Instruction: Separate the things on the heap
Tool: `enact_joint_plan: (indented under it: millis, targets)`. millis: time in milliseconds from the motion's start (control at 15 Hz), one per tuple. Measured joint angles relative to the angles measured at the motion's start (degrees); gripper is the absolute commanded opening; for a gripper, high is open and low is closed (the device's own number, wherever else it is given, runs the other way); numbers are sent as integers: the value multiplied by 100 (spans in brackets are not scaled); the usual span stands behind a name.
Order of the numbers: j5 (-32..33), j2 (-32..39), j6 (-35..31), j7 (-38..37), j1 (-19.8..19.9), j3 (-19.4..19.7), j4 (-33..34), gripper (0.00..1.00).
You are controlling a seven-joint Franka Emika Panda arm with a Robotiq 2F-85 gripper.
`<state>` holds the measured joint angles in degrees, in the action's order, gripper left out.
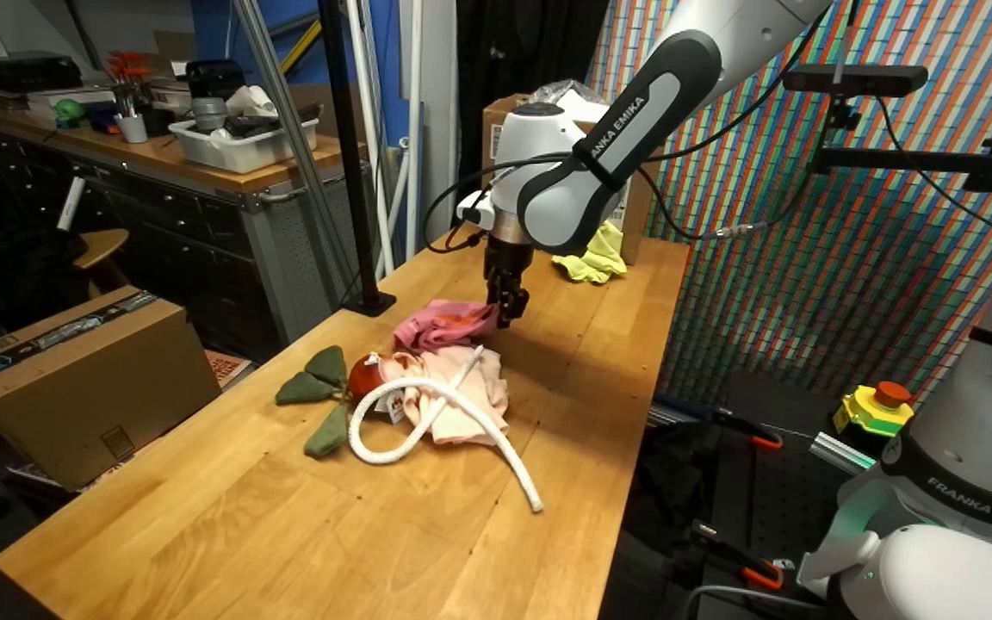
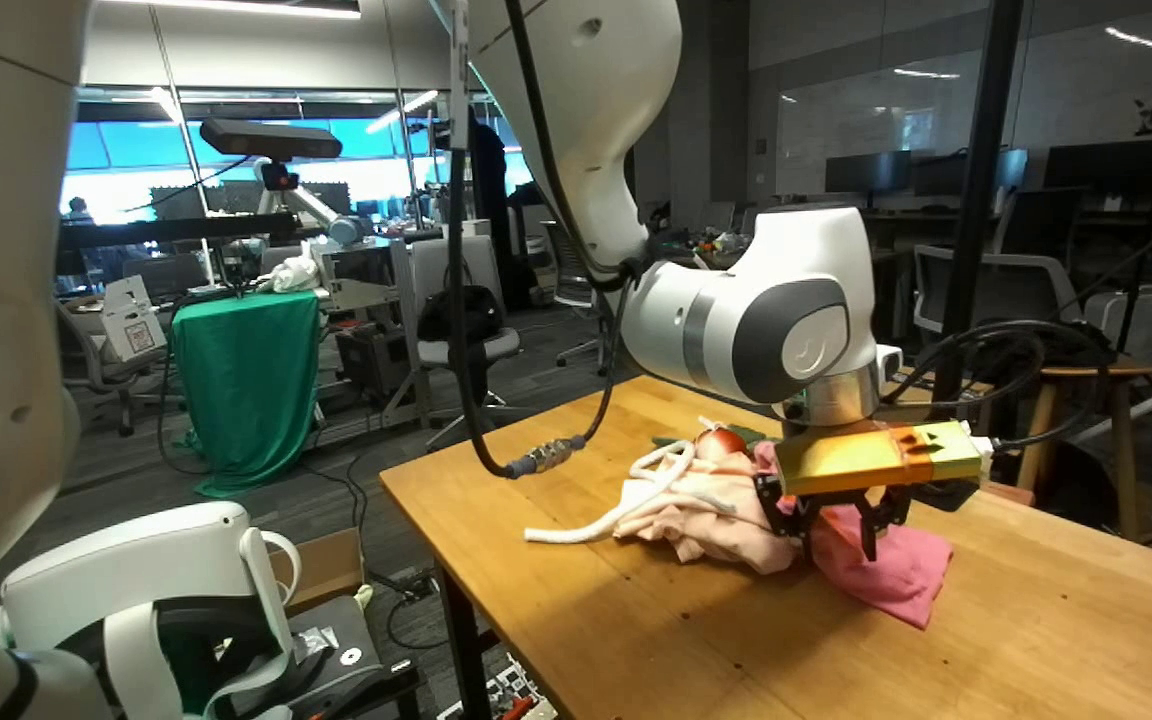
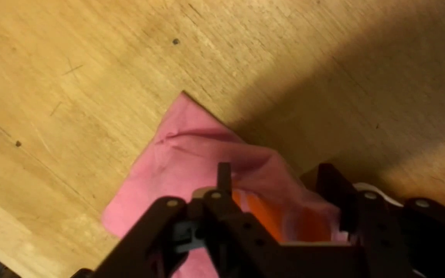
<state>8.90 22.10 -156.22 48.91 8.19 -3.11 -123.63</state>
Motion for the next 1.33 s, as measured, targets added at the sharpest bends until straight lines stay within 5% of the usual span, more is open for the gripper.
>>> enact_joint_plan:
  millis: [200, 400, 933, 1133, 1333]
  targets:
    - [-60, 32, -232, 0, 8, -50, 0, 9]
    - [-94, 63, -362, 0, 17, -89, -3, 1]
    - [104, 62, -1033, -141, -12, 60, -172, 7]
    - [554, 5, -1825, -586, -174, 458, -274, 7]
    - [805, -22, -2633, -1036, -662, 1250, -300, 7]
